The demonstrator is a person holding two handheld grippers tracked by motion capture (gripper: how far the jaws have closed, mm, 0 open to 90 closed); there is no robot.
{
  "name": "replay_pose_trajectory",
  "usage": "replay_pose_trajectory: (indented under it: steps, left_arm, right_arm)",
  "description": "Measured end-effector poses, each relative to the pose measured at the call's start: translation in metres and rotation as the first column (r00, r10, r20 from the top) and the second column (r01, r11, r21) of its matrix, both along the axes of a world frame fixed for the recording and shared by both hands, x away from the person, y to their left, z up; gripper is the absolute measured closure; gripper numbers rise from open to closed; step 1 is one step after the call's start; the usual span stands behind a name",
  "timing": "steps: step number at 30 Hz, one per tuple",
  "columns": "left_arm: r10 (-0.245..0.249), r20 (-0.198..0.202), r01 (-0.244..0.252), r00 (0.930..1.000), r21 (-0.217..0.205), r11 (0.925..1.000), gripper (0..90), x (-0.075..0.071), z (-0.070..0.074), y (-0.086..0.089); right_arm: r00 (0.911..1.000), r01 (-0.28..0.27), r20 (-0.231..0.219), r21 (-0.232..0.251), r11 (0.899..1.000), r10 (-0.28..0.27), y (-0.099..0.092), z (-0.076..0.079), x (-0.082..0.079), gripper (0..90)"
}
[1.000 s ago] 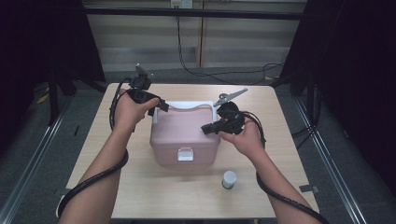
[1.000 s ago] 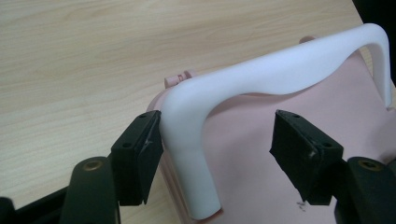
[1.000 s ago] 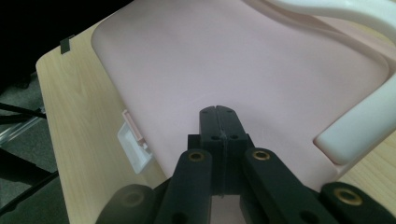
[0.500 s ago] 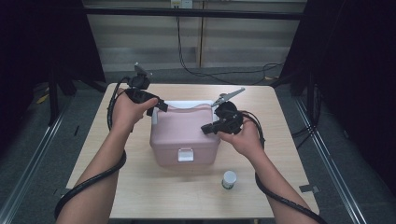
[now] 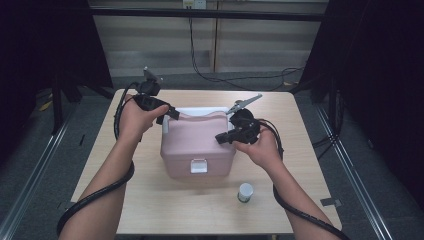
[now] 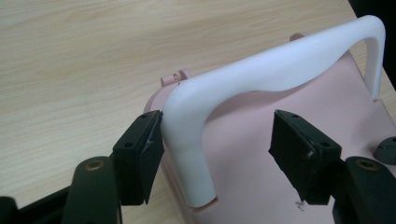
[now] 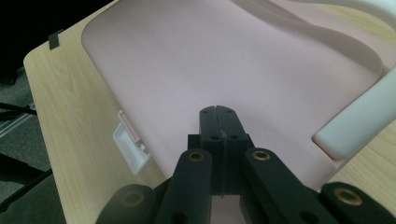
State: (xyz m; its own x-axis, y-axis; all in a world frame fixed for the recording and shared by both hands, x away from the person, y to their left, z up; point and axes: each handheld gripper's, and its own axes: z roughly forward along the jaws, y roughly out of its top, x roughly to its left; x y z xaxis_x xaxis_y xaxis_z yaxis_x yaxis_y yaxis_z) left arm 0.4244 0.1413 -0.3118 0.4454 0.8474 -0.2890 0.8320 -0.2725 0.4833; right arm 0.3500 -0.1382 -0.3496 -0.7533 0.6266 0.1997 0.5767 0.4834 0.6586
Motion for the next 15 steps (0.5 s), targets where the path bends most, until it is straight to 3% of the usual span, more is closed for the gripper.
replay_pose_trajectory:
  steps: [8,15]
  left_arm:
    - [-0.011,0.003,0.011,0.9999,0.012,0.9999,34.6,-0.0026,0.0019,0.0006]
    - [-0.014,0.003,0.015,0.9999,-0.012,0.9998,35.2,-0.0062,0.0061,0.0040]
  right_arm:
    - [1.0000,0.008,-0.003,0.006,1.000,-0.008,0.0002,-0.0003,-0.0005,90.0]
    - [0.9999,0.011,0.001,-0.012,1.000,-0.011,0.0024,0.0009,-0.0010,90.0]
